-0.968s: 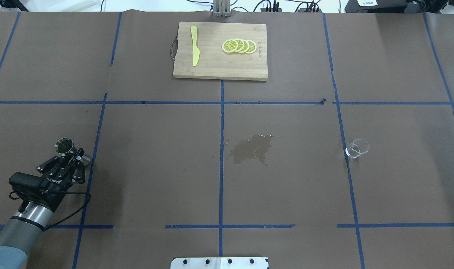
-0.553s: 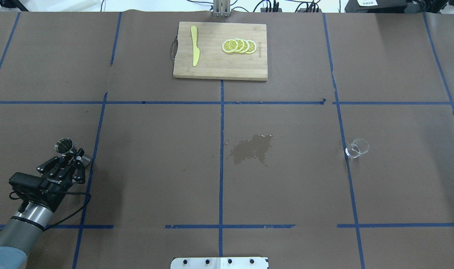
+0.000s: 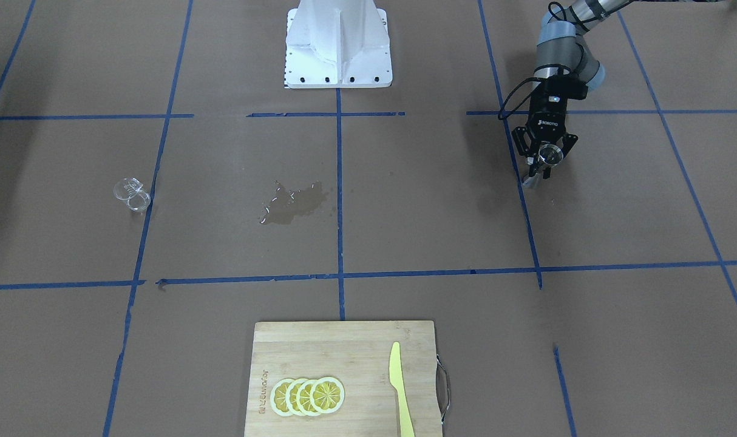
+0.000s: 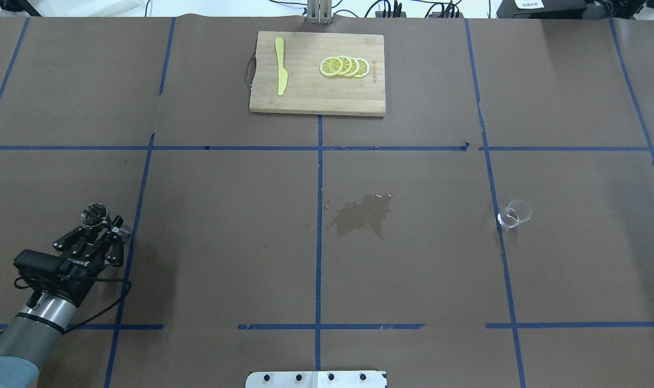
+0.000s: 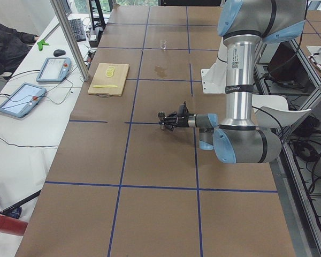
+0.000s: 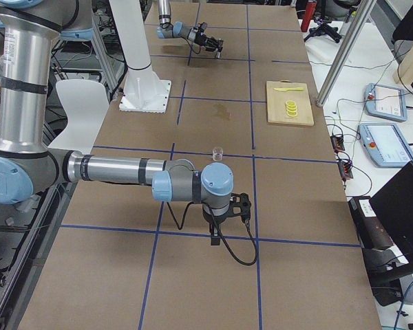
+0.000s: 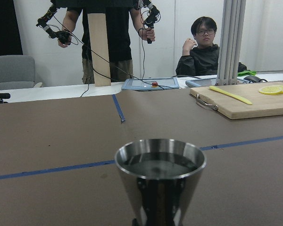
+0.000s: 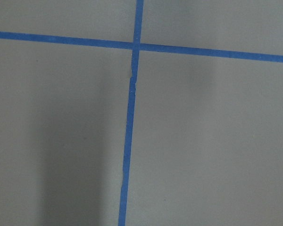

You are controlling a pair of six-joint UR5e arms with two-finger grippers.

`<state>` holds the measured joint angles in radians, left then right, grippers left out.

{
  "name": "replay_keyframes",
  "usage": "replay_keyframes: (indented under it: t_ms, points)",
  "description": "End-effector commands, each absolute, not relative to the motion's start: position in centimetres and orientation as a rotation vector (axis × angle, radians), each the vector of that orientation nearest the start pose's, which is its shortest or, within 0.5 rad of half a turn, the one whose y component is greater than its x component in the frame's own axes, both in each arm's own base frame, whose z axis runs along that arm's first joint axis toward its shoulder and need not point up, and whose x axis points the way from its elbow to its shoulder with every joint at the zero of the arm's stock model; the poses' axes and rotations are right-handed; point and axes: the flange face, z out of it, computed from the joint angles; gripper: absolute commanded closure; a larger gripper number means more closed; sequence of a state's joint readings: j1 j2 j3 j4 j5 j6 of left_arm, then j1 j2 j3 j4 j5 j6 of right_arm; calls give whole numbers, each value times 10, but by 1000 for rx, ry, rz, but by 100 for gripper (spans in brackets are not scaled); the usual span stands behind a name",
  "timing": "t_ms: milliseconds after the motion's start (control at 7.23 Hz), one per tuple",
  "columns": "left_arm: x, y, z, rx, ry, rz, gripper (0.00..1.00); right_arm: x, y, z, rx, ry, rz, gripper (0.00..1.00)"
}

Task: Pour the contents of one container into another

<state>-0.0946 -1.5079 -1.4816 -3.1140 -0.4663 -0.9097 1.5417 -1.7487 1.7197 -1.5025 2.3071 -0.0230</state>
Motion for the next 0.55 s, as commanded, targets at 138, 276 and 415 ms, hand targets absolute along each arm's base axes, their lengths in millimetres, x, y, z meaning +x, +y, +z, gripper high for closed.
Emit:
replay_keyframes:
  t_ms: [138,276,415]
  points:
    - [400,-261,555,1271,795,-311,62,54,-422,661,37,-736,-65,0]
    - [400,-261,555,1271,795,-311,60,54,-422,661,37,-736,-65,0]
    - [400,-261,554,1272,797,-314,49,54,-422,661,37,-735,-65,0]
